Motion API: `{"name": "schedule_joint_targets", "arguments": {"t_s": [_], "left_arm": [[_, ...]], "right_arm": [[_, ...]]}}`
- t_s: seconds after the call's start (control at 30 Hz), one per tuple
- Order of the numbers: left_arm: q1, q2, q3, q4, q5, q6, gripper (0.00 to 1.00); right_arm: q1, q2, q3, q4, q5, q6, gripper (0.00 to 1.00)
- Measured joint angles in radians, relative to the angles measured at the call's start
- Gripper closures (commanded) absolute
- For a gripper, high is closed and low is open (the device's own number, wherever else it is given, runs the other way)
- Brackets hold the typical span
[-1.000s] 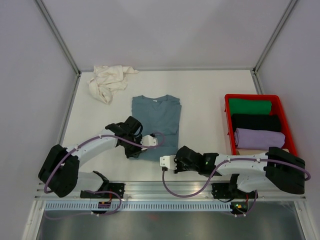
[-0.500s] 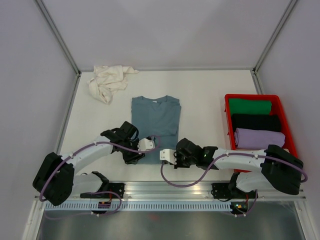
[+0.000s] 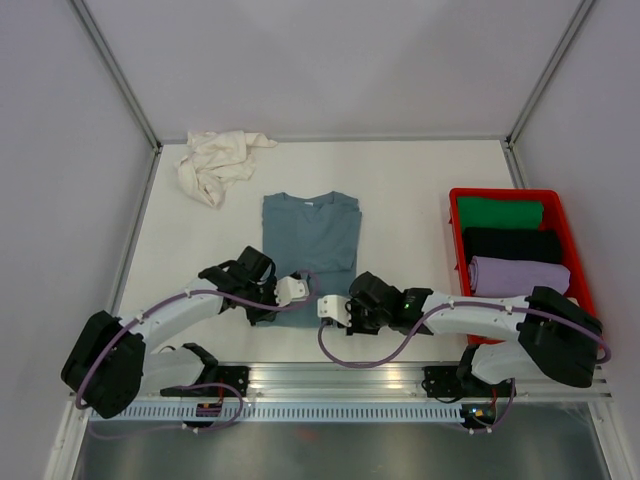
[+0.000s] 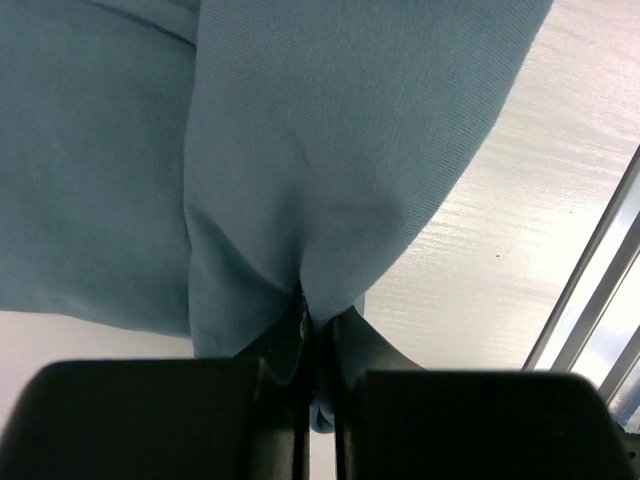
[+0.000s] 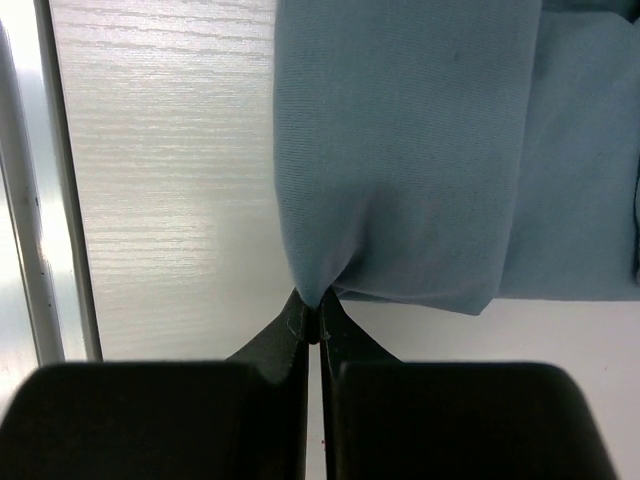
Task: Roll the t-shirts
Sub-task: Roll the tshirt
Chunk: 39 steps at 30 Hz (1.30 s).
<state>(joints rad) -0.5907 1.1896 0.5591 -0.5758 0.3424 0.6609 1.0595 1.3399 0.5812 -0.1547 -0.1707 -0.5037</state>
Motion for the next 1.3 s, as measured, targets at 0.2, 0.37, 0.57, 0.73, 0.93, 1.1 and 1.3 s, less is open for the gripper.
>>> {"name": "schedule_joint_targets", "arguments": {"t_s": [0.2, 0.37, 0.57, 0.73, 0.93, 1.1, 1.3], "left_arm": [[0.0, -0.011, 0.01, -0.044, 0.0, 0.009, 0.98], [0.001, 0.003, 0.04, -0.105, 0.008, 0.041, 0.98], [0.028, 0.047, 0.095, -0.159, 0.036, 0.054, 0.85], [0.051, 0.047, 0.106, -0.193, 0.055, 0.069, 0.52], [0.056, 0.047, 0.105, -0.214, 0.058, 0.068, 0.44], [0.056, 0.041, 0.075, -0.194, 0.053, 0.061, 0.51], [0.056, 0.025, 0.044, -0.163, 0.048, 0.031, 0.89]], "right_arm": [[-0.003, -0.006, 0.018, -0.035, -0.02, 0.003, 1.0], [-0.012, -0.02, 0.019, -0.046, -0.047, 0.0, 1.0], [-0.041, -0.02, 0.053, -0.095, -0.08, 0.003, 1.0], [-0.048, -0.02, 0.084, -0.135, -0.098, 0.013, 1.0], [-0.093, -0.02, 0.085, -0.138, -0.125, 0.029, 1.0], [-0.123, -0.02, 0.085, -0.138, -0.129, 0.033, 1.0], [-0.124, -0.019, 0.085, -0.138, -0.147, 0.036, 1.0]]}}
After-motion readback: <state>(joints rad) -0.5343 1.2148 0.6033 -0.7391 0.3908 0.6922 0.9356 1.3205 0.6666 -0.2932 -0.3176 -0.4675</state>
